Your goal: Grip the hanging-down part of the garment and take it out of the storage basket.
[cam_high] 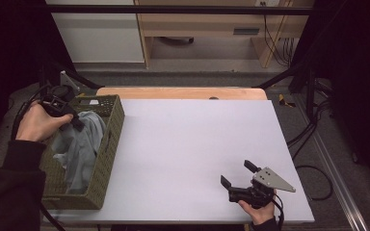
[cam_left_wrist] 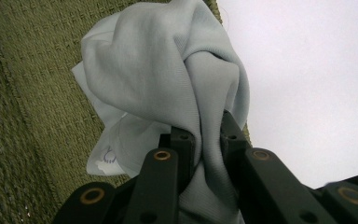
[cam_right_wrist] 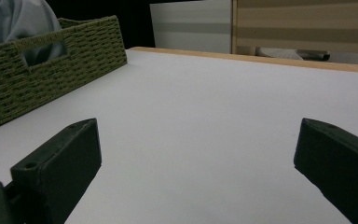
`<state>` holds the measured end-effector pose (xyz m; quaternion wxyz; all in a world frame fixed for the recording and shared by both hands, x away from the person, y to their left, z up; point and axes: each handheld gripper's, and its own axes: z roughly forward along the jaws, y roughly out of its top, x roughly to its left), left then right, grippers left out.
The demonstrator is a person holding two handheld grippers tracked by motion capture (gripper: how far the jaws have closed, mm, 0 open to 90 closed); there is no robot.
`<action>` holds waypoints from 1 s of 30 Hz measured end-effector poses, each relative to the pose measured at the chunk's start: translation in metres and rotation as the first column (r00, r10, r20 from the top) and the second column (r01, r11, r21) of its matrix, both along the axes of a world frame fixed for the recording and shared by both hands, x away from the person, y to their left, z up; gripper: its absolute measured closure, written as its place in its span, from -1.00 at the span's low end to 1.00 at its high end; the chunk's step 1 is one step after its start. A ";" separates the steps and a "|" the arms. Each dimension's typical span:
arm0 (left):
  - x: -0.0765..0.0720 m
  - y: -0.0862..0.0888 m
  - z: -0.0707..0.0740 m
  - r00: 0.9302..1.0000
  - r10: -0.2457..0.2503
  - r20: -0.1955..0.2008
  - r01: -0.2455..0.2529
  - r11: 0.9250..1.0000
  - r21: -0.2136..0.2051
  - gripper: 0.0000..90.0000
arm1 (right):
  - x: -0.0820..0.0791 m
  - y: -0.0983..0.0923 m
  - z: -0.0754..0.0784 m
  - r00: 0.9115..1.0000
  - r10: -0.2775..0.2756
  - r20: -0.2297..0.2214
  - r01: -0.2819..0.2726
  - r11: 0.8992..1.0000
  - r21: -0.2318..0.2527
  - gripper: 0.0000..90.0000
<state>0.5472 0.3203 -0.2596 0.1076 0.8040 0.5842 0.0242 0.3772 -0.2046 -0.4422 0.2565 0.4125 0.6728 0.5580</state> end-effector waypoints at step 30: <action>-0.018 0.013 0.062 0.996 0.020 0.087 -0.019 1.000 -0.007 0.80 | 0.004 0.010 0.003 0.999 0.038 -0.007 -0.038 0.999 0.003 -0.97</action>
